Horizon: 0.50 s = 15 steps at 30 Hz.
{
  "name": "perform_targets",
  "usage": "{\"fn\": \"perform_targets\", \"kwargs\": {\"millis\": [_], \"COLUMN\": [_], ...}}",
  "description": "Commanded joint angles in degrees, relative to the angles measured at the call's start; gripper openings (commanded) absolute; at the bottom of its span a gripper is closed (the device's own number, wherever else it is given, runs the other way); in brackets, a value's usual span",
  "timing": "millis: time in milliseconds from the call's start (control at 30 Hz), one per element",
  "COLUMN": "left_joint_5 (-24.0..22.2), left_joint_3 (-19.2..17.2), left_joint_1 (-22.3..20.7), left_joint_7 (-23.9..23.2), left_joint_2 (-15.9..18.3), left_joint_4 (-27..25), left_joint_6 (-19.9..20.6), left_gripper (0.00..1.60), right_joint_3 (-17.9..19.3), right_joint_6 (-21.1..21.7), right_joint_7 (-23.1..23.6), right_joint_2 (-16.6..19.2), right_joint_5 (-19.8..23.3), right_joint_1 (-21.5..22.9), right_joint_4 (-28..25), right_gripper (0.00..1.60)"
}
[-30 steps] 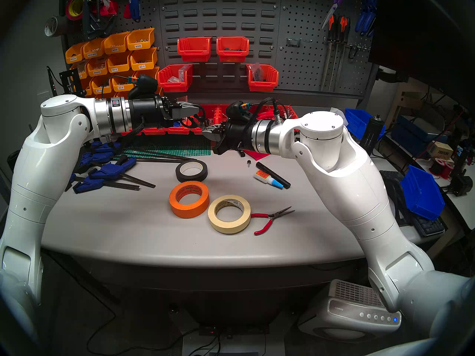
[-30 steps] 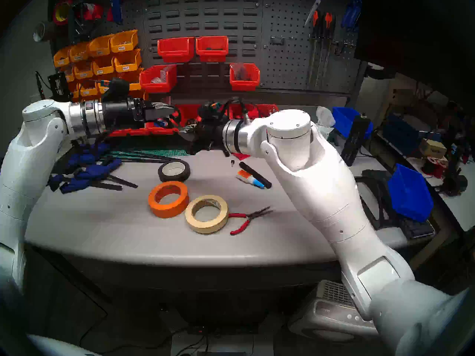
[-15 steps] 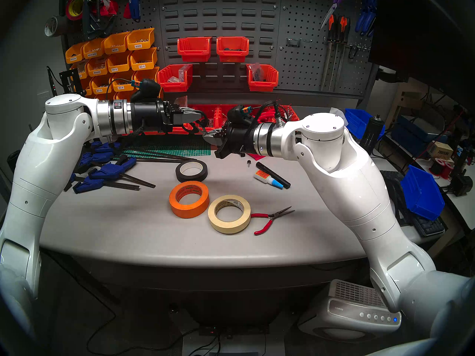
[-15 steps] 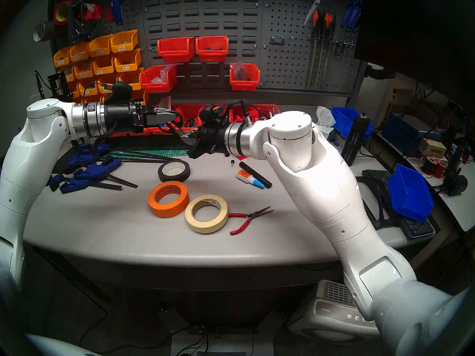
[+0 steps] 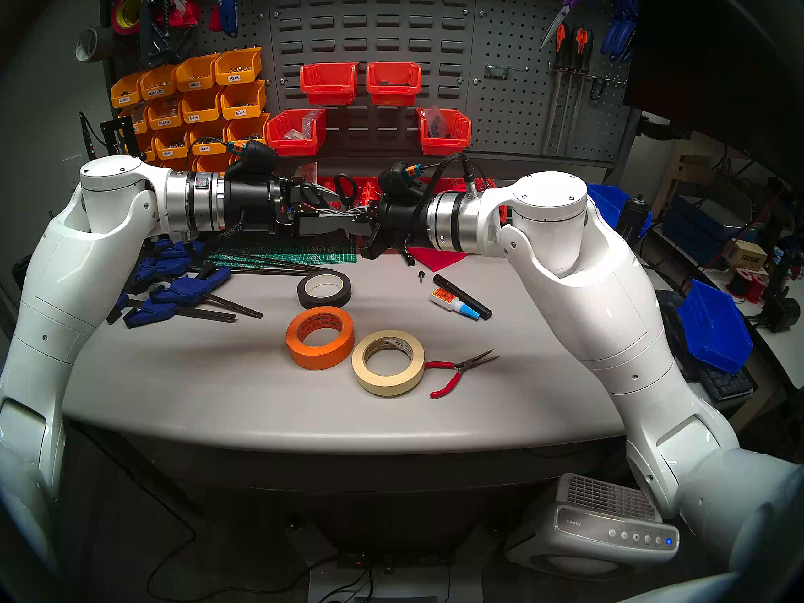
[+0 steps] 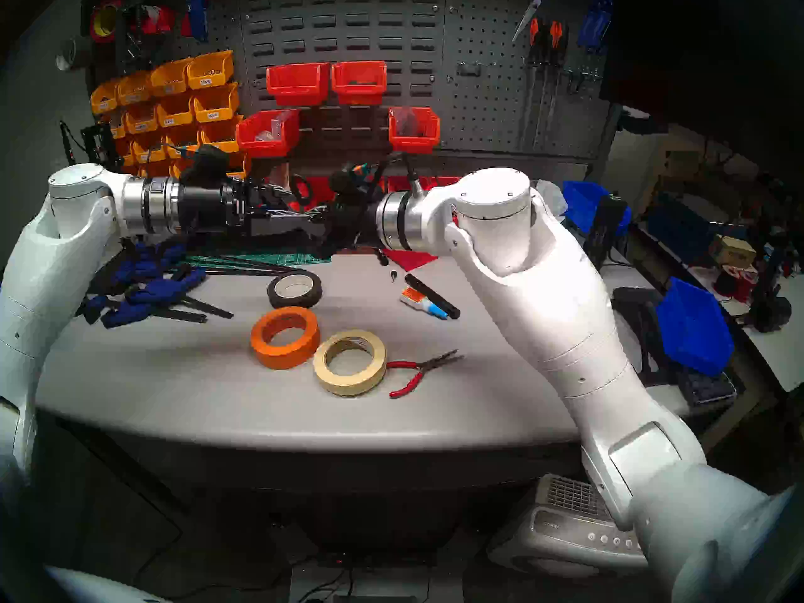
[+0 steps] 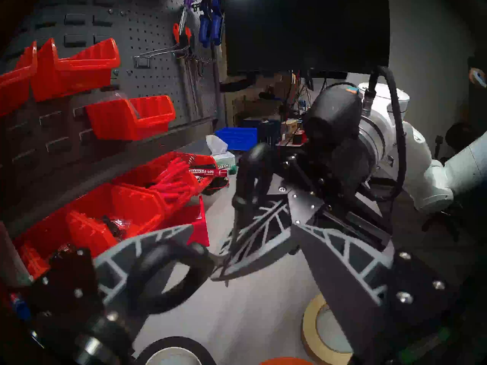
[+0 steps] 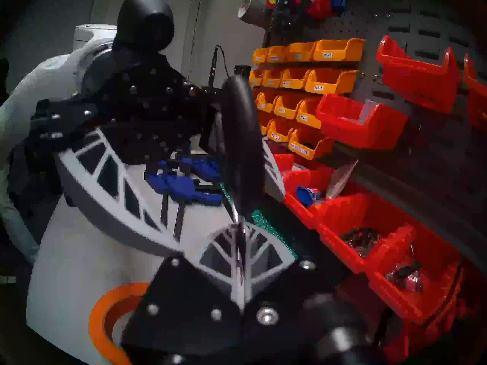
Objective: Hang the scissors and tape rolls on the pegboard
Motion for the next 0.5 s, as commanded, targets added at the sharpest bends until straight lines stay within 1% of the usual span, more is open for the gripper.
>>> {"fn": "perform_targets", "kwargs": {"millis": [0, 167, 267, 400, 467], "left_joint_5": [0.1, -0.5, -0.7, -0.8, -0.9], "left_joint_3": [-0.7, -2.0, -3.5, -4.5, -5.5], "left_joint_1": [-3.2, -3.2, -2.3, -2.1, -1.8], "left_joint_7": [-1.3, -1.3, 0.6, 1.2, 2.7], "left_joint_2": [0.1, -0.1, -0.2, -0.2, -0.4], "left_joint_4": [0.6, 1.4, 1.1, 1.2, 1.1], "left_joint_6": [-1.1, -1.6, -2.0, -2.3, -2.5], "left_gripper": [1.60, 1.60, 1.60, 1.60, 1.60], "right_joint_3": [1.2, 2.1, 3.0, 3.7, 4.0], "right_joint_6": [-0.1, -0.3, -0.1, 0.2, 0.4], "right_joint_7": [0.2, 0.0, 0.4, 0.6, 0.8], "right_joint_2": [-0.6, -0.1, 0.4, 1.1, 1.5], "right_joint_5": [0.0, 0.1, 0.6, 1.0, 1.3], "right_joint_1": [3.0, 2.3, 1.7, 1.0, 0.5], "right_joint_4": [-1.5, -2.0, -2.3, -2.9, -3.3], "right_gripper": [0.00, 0.00, 0.00, 0.00, 0.00]}}
